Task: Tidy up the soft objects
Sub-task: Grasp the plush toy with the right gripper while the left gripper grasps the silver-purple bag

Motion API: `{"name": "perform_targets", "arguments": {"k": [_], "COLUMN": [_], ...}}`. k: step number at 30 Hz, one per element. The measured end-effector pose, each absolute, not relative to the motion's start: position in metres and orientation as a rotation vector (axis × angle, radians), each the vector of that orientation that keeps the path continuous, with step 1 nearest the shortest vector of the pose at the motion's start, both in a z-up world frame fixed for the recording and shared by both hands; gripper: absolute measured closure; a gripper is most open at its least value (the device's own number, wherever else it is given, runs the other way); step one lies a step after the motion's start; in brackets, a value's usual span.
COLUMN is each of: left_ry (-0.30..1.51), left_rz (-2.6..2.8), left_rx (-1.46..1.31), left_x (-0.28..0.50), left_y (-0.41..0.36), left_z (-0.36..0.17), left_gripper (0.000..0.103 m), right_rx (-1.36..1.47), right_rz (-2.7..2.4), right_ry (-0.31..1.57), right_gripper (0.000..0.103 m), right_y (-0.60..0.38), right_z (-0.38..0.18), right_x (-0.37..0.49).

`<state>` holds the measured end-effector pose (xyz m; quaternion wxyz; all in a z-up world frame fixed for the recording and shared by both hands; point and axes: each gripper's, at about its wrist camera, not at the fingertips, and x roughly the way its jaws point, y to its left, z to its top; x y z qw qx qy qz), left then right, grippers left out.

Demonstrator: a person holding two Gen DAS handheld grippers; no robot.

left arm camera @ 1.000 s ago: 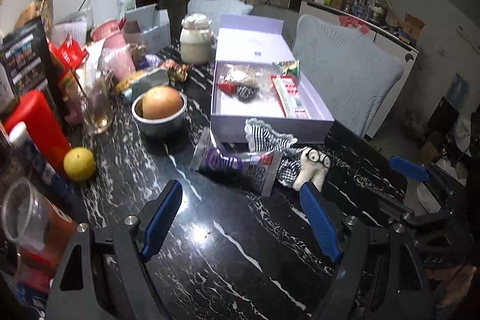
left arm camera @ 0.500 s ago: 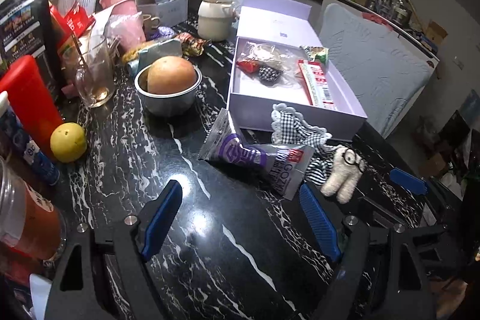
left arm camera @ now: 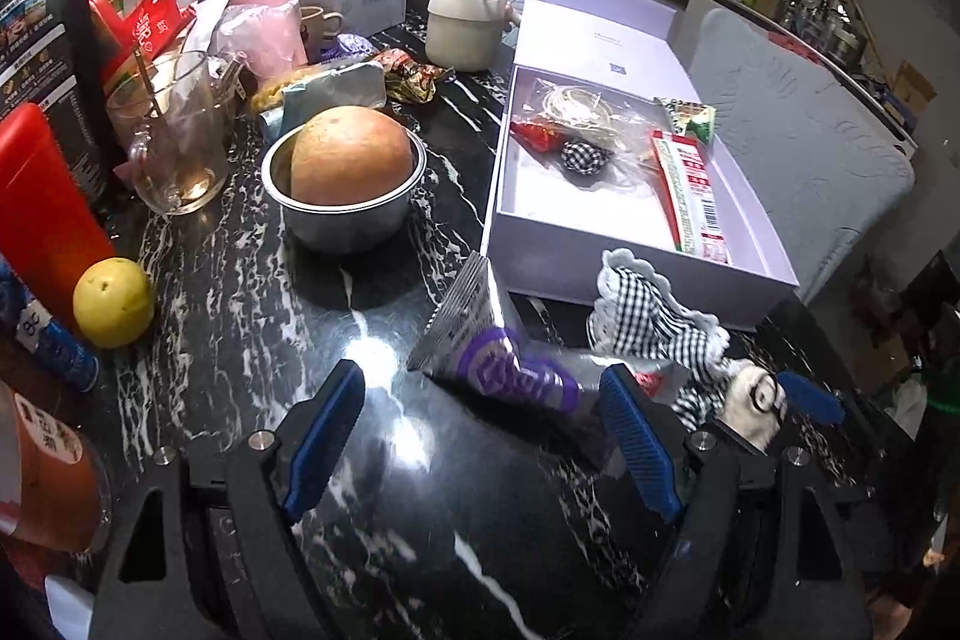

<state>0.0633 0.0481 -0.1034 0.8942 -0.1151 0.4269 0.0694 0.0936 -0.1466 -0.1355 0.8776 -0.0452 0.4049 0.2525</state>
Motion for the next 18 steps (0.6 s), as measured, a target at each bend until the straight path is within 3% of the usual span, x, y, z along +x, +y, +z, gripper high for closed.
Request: {"name": "perform_targets", "arguments": {"k": [2, 5, 18], "left_ry": [0.895, 0.914, 0.968], "left_rz": [0.155, 0.182, 0.145], "left_rx": [-0.237, -0.238, -0.245], "left_x": [0.069, 0.078, 0.098], "left_y": [0.047, 0.047, 0.028], "left_z": [-0.107, -0.113, -0.132], "left_gripper": [0.022, 0.022, 0.022], "right_rx": [-0.093, -0.028, 0.090], "right_rz": [0.532, 0.530, 0.425], "right_ry": [0.876, 0.909, 0.925], "right_gripper": [0.038, 0.045, 0.045], "right_y": [-0.147, -0.157, -0.204], "right_z": [-0.141, -0.145, -0.140], "right_x": [0.098, 0.103, 0.097]}}
